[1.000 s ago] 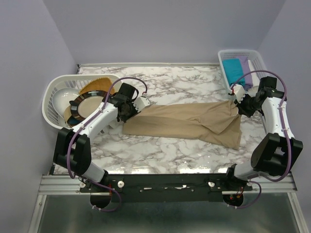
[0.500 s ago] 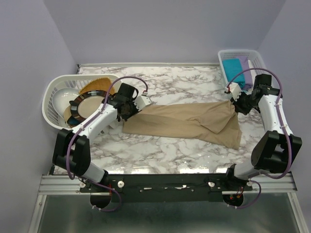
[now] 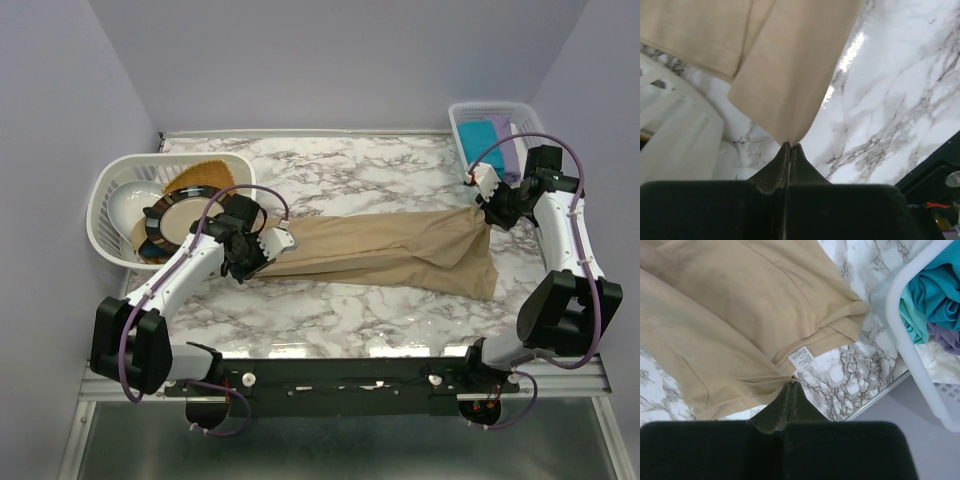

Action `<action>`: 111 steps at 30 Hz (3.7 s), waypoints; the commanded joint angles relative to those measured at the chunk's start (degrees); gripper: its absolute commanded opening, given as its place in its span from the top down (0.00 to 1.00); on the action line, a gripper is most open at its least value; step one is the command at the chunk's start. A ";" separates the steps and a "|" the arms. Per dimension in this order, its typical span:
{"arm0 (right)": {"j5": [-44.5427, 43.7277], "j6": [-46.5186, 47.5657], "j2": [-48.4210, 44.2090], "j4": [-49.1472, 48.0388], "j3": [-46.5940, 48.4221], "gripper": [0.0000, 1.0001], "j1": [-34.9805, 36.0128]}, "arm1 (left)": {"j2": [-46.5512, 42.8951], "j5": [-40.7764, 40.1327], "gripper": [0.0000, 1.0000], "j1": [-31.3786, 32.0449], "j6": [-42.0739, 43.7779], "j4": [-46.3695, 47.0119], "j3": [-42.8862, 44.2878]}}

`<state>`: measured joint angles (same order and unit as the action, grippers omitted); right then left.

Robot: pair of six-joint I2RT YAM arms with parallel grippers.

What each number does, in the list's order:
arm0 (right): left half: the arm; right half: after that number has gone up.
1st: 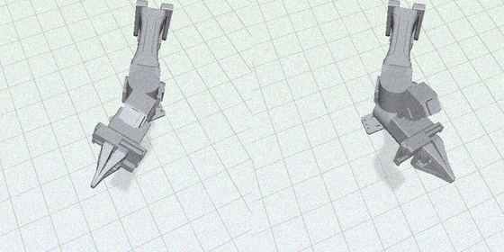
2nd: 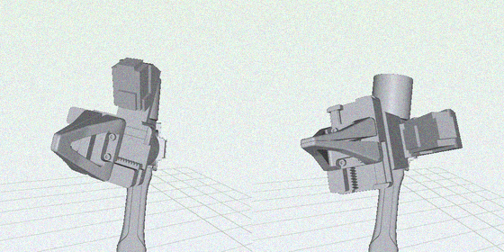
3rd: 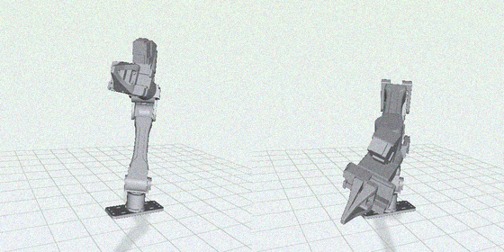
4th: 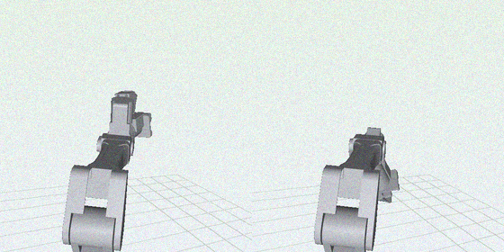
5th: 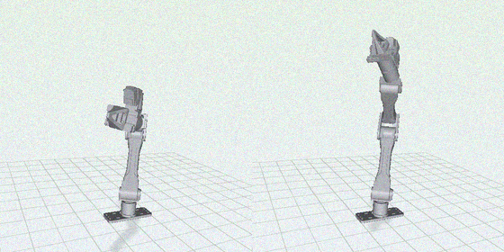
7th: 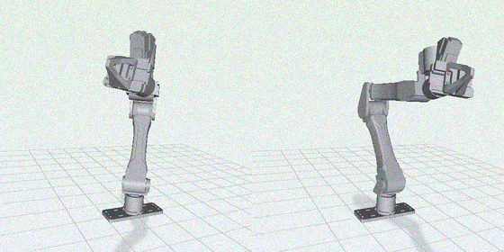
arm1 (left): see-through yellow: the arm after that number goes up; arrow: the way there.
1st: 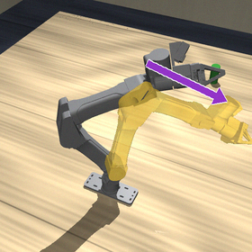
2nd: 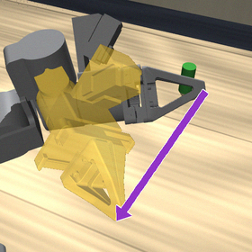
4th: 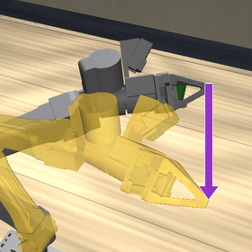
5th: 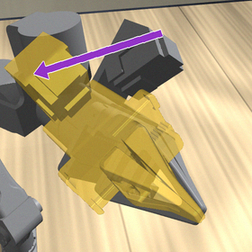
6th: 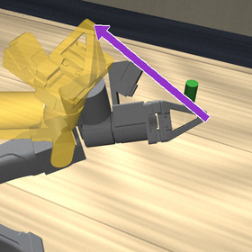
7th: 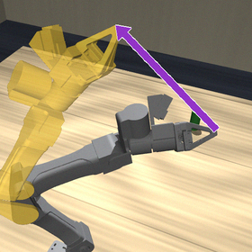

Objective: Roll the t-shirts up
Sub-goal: Fold the T-shirt at the center of the board.

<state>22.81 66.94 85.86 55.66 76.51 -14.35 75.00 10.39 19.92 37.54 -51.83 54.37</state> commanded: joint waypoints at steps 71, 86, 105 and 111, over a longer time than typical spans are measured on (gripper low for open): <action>-4.09 2.96 -51.95 28.30 -23.95 1.00 5.82 | -20.25 0.51 1.00 5.48 4.92 -14.53 -10.95; -2.68 -4.53 -34.99 13.61 -20.70 1.00 5.74 | -5.48 -7.13 1.00 5.48 1.57 2.07 -7.26; -4.61 -8.49 -13.27 0.16 -13.15 1.00 5.82 | 3.66 -14.17 1.00 5.39 -0.89 10.61 -5.41; -6.54 -9.28 -11.42 -3.54 -13.40 1.00 5.82 | 3.40 -15.57 1.00 5.39 -0.80 10.00 -6.73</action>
<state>18.55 59.27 73.71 56.45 61.69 -8.93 78.35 -2.22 25.26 37.23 -42.33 48.21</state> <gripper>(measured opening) 0.008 0.005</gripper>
